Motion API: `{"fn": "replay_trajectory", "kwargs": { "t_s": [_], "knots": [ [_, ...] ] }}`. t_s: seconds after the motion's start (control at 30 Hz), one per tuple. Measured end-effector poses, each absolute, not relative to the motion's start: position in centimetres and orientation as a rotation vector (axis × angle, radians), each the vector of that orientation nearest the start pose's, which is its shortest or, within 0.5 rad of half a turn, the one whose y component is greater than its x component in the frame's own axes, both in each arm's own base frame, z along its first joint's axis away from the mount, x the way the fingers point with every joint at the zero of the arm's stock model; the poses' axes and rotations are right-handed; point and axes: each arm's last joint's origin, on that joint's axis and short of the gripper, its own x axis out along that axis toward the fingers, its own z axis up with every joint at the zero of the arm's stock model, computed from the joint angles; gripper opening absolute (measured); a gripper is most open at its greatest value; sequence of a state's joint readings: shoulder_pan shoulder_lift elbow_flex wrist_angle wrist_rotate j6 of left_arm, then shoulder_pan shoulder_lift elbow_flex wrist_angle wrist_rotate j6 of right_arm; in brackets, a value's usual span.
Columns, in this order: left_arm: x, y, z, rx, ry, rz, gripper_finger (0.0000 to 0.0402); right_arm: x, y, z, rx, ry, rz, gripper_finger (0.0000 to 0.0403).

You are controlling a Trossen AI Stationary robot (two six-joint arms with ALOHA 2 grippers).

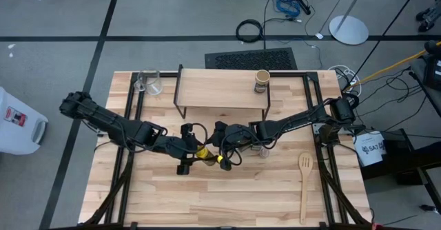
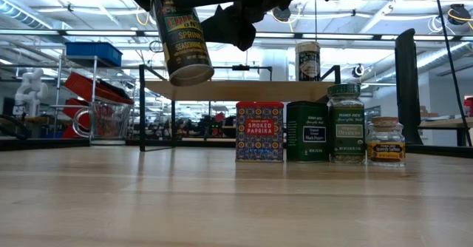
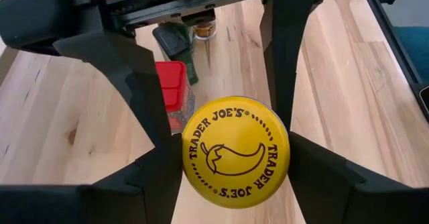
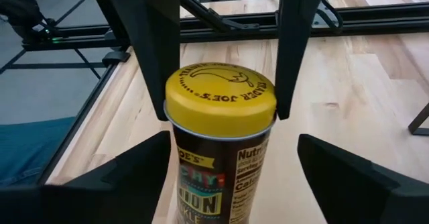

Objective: Shelf spices
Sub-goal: Put the yellow seasoning bottle on the shelf

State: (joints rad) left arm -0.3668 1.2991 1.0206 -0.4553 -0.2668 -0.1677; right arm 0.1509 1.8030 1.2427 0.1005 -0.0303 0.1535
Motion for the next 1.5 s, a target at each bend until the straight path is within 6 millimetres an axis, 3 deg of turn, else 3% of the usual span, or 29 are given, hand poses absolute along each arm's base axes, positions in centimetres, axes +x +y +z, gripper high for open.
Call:
{"fn": "replay_trajectory", "kwargs": {
  "t_s": [0.23,0.6,1.07,1.23,1.5],
  "knots": [
    [25.69,-9.05,28.41,0.069,0.701,-0.037,0.0242,40.2,6.29,23.82,0.137,0.475,0.169,0.0283],
    [25.71,-9.04,28.43,0.07,0.698,-0.033,0.0242,40.3,6.37,24.07,0.151,0.449,0.195,0.0272],
    [25.73,-9.04,28.46,0.093,0.692,-0.034,0.0242,40.29,6.34,24.06,0.158,0.452,0.211,0.0188],
    [25.73,-9.05,28.47,0.092,0.692,-0.034,0.0242,40.29,6.34,24.04,0.158,0.453,0.212,0.0177],
    [26.1,-9.1,28.89,0.074,0.631,-0.019,0.0299,40.28,6.37,24.05,0.161,0.453,0.219,0.0178]
  ]
}}
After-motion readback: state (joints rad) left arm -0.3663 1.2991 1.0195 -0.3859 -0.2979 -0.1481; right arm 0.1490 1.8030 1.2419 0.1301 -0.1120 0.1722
